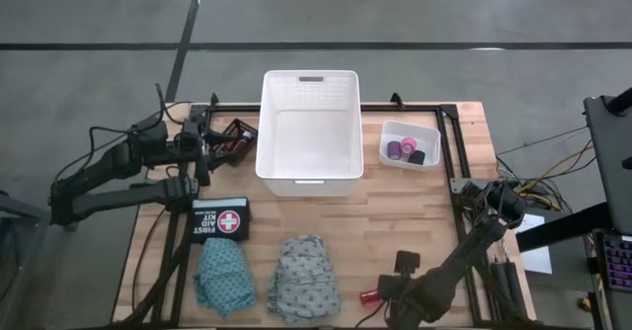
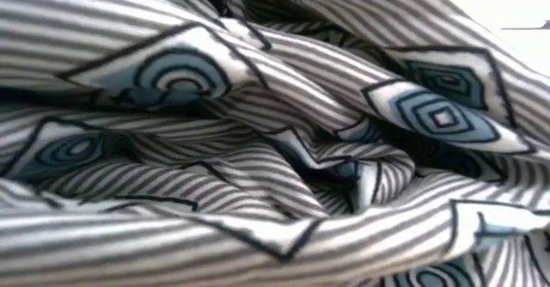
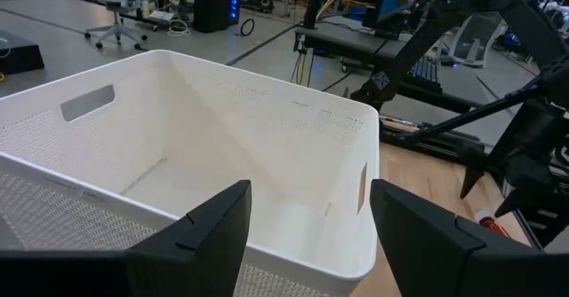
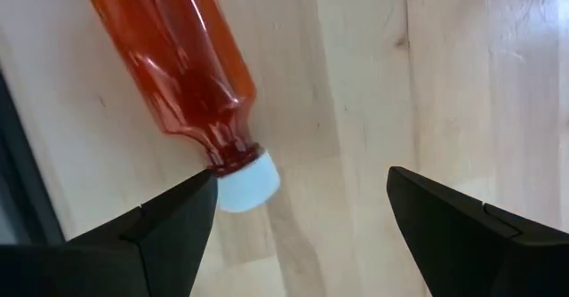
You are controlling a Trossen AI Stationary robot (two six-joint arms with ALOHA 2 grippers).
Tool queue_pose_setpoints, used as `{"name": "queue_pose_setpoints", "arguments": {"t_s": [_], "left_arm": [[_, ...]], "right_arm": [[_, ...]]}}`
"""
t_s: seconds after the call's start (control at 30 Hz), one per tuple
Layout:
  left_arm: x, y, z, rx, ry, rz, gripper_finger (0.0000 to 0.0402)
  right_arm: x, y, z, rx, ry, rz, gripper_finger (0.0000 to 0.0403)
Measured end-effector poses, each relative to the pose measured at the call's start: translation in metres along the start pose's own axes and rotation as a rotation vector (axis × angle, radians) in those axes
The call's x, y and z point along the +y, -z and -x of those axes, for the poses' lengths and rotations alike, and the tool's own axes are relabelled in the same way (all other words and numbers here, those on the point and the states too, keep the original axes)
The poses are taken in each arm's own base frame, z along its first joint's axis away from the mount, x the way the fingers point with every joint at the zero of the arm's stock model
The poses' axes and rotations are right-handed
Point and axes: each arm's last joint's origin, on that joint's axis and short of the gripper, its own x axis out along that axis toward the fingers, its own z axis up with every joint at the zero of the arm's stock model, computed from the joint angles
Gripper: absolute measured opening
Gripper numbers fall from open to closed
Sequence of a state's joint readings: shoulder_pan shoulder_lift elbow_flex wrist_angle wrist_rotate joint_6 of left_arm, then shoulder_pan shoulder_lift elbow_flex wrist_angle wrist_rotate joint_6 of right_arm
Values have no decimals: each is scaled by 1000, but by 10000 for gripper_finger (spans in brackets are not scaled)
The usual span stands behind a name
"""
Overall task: Pick & Place Medicine items
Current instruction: Put the red medicine bottle into the black bin
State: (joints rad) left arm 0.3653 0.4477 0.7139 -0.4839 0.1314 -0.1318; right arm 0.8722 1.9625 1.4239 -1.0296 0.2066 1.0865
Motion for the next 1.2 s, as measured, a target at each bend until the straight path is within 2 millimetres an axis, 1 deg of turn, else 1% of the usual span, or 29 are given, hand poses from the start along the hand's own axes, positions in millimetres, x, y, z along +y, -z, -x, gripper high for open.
{"name": "queue_pose_setpoints", "arguments": {"t_s": [0.27, 0.4, 0.6, 0.77, 0.83, 0.97, 1.2], "left_arm": [[0, 0, 0, -1, 0, 0, 238], [0, 0, 0, 0, 0, 0, 239], [0, 0, 0, 0, 0, 0, 239], [0, 0, 0, 0, 0, 0, 237], [0, 0, 0, 0, 0, 0, 238], [0, 0, 0, 0, 0, 0, 237], [0, 0, 0, 0, 0, 0, 238]], "right_arm": [[10, -6, 4, -48, -100, -38, 325], [15, -5, 5, -32, -155, -37, 325], [17, 7, 1, -18, -147, -13, 325], [15, 16, -7, -2, -124, -63, 325], [13, 17, -11, -16, -114, -70, 325], [12, 15, -16, -105, -90, -66, 325], [10, 19, -23, -110, -87, -69, 325]]}}
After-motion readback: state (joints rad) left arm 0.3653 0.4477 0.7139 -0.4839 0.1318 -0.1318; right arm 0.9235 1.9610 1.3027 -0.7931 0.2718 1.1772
